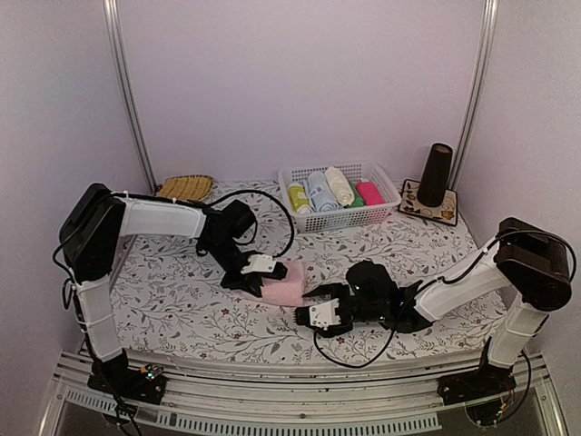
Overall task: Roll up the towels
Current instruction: Roll the towel at the center of the board.
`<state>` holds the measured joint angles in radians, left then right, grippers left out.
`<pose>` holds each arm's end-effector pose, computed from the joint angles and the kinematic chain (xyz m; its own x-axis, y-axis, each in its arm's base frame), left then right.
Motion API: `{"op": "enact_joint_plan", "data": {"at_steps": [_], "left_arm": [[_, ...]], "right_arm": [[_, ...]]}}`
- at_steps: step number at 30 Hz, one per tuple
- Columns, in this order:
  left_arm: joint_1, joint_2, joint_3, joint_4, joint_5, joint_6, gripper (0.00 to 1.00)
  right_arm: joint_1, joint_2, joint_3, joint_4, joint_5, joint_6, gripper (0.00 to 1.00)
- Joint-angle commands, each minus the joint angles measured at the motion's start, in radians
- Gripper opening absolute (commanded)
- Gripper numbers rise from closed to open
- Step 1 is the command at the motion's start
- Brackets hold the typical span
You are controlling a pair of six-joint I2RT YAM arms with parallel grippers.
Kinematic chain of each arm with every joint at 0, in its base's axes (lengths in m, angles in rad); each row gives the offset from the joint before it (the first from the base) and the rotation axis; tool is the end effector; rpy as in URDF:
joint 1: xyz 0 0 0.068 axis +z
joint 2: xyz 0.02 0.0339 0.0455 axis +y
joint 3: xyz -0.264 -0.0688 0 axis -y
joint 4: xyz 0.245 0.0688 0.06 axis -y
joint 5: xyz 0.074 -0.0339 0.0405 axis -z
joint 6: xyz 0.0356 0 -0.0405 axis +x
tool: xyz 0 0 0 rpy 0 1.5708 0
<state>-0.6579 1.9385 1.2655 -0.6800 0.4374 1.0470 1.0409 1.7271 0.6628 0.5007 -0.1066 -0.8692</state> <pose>0.2811 -0.2362 0.1503 0.1559 0.8708 -0.4662 0.9823 -0.1864 -0.0198 0.1609 0.2823 0.1307 0.5158 -0.6221 -0.5890 -0.7894 -0.0778 -0.6090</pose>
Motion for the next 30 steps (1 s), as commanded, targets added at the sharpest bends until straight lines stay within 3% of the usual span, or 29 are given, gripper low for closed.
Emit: {"op": "enact_joint_plan", "data": {"at_steps": [1,10,23,25,30], "left_arm": [[0.012,0.113,0.019,-0.195,0.045,0.017,0.03],[0.033,0.181,0.095,-0.279,0.056,0.039,0.04],[0.044,0.211,0.112,-0.319,0.049,0.066,0.03],[0.044,0.208,0.104,-0.317,0.047,0.072,0.04],[0.048,0.191,0.087,-0.297,0.031,0.077,0.09]], "right_arm": [[0.011,0.076,-0.026,0.243,0.136,-0.273,0.7],[0.011,0.21,0.048,0.299,0.192,-0.495,0.73],[0.005,0.338,0.14,0.358,0.23,-0.604,0.71],[0.002,0.351,0.153,0.354,0.231,-0.594,0.63],[-0.002,0.336,0.19,0.239,0.209,-0.537,0.29]]}}
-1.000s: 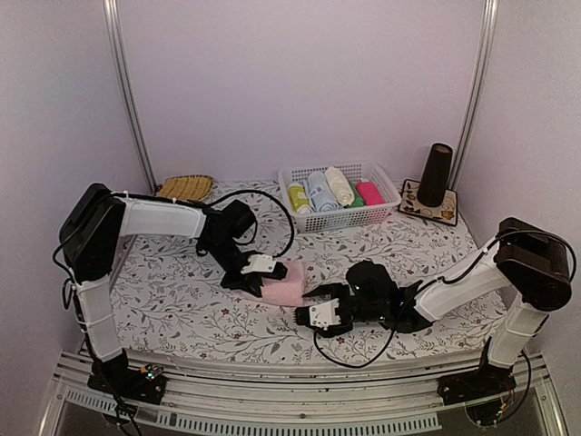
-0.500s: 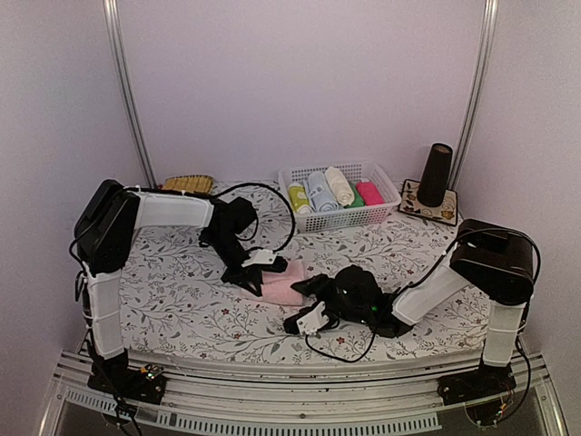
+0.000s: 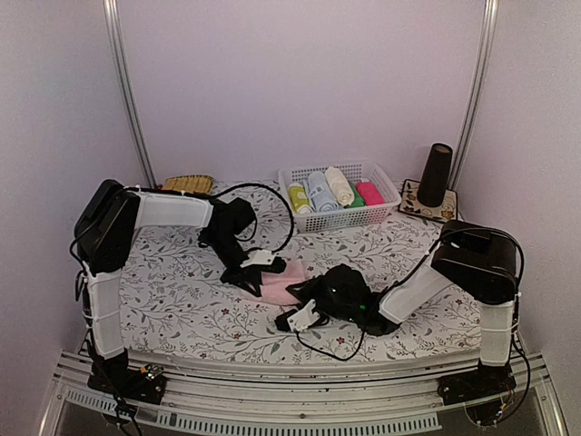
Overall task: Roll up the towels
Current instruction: Roll the towel at the center of the board.
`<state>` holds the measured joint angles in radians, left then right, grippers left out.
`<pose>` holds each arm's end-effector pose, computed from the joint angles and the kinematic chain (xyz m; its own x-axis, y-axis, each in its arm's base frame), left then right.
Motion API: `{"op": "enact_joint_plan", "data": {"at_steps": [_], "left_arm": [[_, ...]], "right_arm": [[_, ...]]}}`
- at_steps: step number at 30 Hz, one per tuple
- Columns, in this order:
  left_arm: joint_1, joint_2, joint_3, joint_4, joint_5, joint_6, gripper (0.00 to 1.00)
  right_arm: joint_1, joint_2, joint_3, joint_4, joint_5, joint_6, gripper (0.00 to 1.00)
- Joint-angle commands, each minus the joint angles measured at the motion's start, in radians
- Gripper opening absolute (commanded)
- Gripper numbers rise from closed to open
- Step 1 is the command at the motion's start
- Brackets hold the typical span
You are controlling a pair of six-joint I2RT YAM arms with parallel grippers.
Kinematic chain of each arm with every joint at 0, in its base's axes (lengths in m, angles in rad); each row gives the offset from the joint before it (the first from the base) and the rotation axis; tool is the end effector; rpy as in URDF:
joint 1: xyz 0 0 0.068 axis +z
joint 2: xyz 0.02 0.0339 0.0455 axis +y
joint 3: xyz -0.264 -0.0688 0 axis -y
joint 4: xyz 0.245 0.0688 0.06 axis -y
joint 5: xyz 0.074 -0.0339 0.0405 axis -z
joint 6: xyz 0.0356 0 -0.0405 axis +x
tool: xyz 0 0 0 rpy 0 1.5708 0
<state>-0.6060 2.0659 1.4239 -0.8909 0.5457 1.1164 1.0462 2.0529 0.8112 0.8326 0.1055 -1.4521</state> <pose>0.3031 -0.2325 0.1428 0.0915 0.8710 -0.4826 0.9588 -0.2080 -0.1936 0.1929 0.3259 0.0914 0.7830 -0.6184 -0.0671 -0.2940 -0.2730 -0.9160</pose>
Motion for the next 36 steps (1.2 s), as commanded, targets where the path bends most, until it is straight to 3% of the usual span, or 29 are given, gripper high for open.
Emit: {"op": "enact_joint_plan", "data": {"at_steps": [1,6,9,16,25,36], "left_arm": [[-0.002,0.059,-0.074,-0.079,-0.081,0.007,0.13],[0.017,-0.044,-0.147,0.032,-0.098,-0.013,0.49],[0.039,-0.178,-0.23,0.139,-0.11,-0.034,0.63],[0.045,-0.467,-0.528,0.524,-0.18,-0.103,0.67],[0.008,-0.686,-0.81,0.882,-0.236,-0.156,0.71],[-0.177,-0.741,-0.983,1.19,-0.393,-0.065,0.72]], "right_arm": [[-0.008,0.005,0.053,-0.125,-0.01,0.062,0.27],[-0.015,-0.028,0.075,-0.237,-0.064,0.157,0.23],[-0.024,-0.045,0.102,-0.33,-0.111,0.229,0.23],[-0.06,-0.078,0.181,-0.519,-0.249,0.426,0.23],[-0.093,-0.072,0.274,-0.737,-0.42,0.672,0.25],[-0.18,-0.007,0.388,-0.923,-0.685,0.836,0.28]]}}
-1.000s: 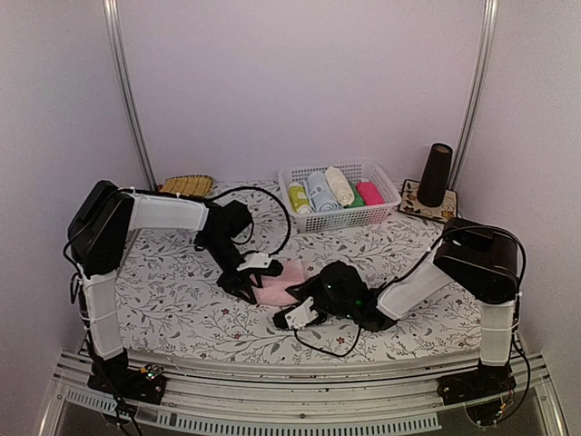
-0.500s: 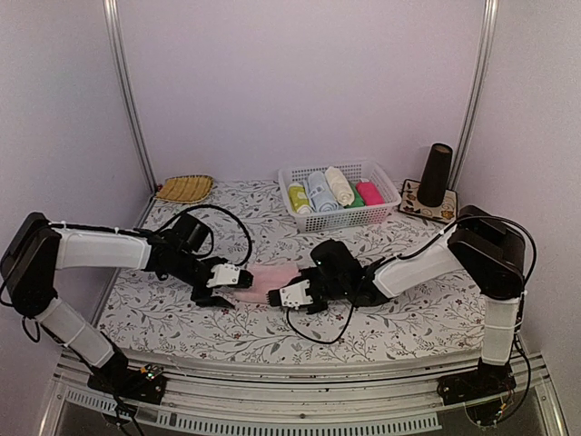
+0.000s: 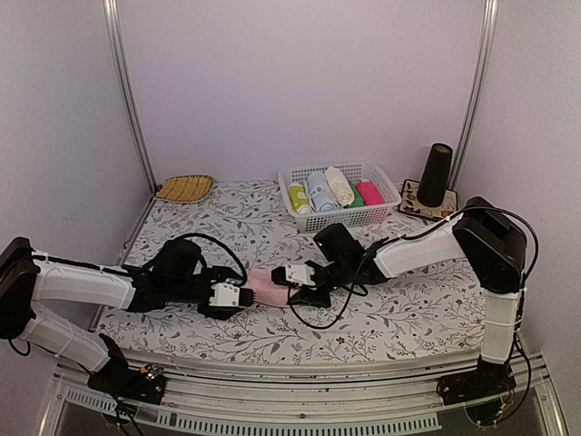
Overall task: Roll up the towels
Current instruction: Roll the towel at the center of the board.
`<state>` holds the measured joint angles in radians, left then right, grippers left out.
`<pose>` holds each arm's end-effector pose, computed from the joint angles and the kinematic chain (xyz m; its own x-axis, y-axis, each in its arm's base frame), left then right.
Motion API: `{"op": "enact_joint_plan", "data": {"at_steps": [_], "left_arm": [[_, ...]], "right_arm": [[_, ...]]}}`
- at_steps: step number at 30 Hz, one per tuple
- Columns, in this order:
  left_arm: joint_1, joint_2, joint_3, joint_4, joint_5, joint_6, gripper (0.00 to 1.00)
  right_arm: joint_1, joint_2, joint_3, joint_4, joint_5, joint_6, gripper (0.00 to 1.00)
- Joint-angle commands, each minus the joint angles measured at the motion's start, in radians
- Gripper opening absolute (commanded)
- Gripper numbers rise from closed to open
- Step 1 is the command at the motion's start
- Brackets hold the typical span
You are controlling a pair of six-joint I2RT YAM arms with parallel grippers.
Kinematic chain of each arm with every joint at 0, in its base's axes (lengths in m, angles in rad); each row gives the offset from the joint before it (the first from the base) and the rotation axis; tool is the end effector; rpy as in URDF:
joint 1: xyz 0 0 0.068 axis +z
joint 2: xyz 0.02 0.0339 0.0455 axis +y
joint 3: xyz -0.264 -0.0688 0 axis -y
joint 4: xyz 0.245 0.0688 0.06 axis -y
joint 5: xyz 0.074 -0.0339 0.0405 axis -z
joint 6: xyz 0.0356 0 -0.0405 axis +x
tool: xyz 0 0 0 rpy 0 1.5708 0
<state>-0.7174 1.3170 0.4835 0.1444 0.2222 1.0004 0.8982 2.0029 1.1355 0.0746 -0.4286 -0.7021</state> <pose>0.1808 -0.1681 0.1589 0.3889 0.7502 -0.5347 0.8187 -0.0154 0.5740 0.2435 0.3295 0.1294 0.2380 -0.6440 -0.7270 -0.9685 -0.1014 -0.2273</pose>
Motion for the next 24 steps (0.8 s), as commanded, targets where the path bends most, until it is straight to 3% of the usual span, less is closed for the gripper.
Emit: {"op": "enact_joint_plan", "data": {"at_steps": [1,6,20,24], "left_arm": [[-0.081,0.02,-0.047,0.172,-0.087,0.061,0.72],[-0.127,0.092,-0.037,0.238,-0.152,0.082,0.71],[-0.14,0.291,0.048,0.355,-0.304,0.056,0.7],[-0.138,0.345,0.074,0.366,-0.328,0.066,0.64]], "right_arm": [[-0.041,0.057,0.107,-0.195,-0.168,0.094,0.28],[-0.07,0.096,0.18,-0.288,-0.266,0.098,0.28],[-0.11,0.2,0.28,-0.426,-0.349,0.107,0.28],[-0.117,0.206,0.293,-0.45,-0.375,0.105,0.29]]}}
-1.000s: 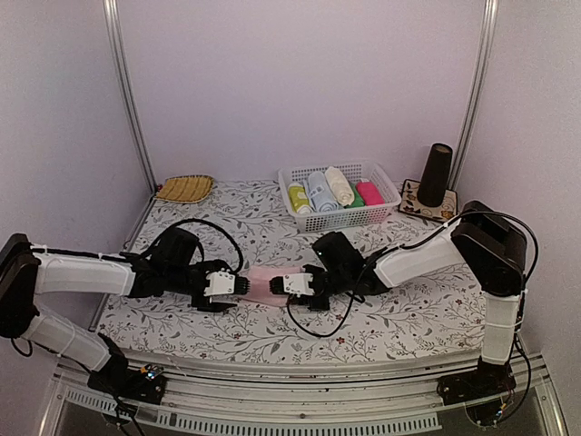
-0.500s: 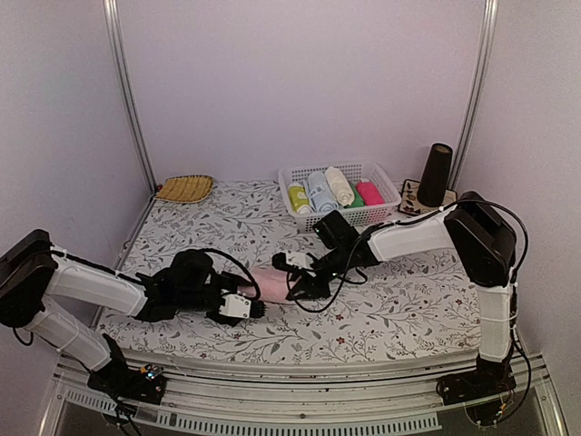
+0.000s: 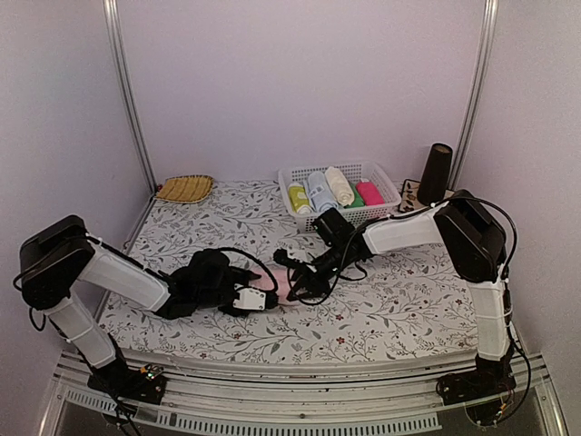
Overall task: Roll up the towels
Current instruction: Roll the towel at the center of the board.
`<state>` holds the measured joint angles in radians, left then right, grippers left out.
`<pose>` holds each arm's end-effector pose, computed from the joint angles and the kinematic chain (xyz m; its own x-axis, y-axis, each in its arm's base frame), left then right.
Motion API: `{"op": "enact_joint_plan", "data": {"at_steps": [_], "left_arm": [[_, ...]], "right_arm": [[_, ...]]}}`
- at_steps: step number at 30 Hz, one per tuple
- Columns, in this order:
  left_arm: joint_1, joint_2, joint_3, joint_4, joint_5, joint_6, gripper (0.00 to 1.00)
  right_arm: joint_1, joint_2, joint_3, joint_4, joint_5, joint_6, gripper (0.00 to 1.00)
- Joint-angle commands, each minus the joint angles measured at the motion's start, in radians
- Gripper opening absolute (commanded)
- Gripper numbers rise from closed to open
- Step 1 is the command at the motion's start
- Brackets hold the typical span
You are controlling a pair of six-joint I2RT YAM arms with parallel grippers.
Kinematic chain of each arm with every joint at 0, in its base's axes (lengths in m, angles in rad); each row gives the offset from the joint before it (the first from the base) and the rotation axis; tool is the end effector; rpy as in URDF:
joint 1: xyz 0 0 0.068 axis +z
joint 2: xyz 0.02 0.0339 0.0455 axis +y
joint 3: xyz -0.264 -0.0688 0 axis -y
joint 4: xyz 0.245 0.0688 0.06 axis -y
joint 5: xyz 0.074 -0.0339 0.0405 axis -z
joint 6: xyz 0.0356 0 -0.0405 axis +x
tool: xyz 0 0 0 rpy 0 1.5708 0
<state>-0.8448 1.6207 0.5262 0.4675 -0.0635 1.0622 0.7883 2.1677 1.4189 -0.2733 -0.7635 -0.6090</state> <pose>0.1926 -0.2135 0.1227 0.4324 0.8259 -0.3618 0.6870 -0.0419 0.7254 0.2933 0.3299 0.1239 -0.0549 -0.6413 -0.7653 -0.9729 -0.1381 0.1855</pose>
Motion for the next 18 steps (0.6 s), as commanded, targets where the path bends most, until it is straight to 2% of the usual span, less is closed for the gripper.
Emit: {"op": "enact_joint_plan", "data": {"at_steps": [1,6,8,12,16,18], "left_arm": [[-0.009,0.053,0.039,0.038,-0.046,0.003,0.62],[0.0,0.097,0.067,0.03,-0.064,-0.008,0.55],[0.001,0.11,0.077,0.015,-0.062,-0.009,0.46],[0.003,0.128,0.109,-0.045,-0.051,-0.016,0.21],[0.006,0.135,0.166,-0.208,-0.006,-0.04,0.01],[0.009,0.141,0.212,-0.33,0.033,-0.069,0.0]], "right_arm": [[-0.009,0.04,0.013,-0.109,-0.046,0.011,0.29],[-0.018,0.045,0.027,-0.145,-0.081,-0.003,0.29],[-0.02,0.048,0.031,-0.148,-0.083,-0.006,0.29],[-0.021,0.054,0.04,-0.157,-0.085,-0.008,0.3],[-0.025,0.038,0.046,-0.167,-0.054,-0.006,0.35],[-0.036,0.017,0.04,-0.164,-0.036,0.018,0.39]]}}
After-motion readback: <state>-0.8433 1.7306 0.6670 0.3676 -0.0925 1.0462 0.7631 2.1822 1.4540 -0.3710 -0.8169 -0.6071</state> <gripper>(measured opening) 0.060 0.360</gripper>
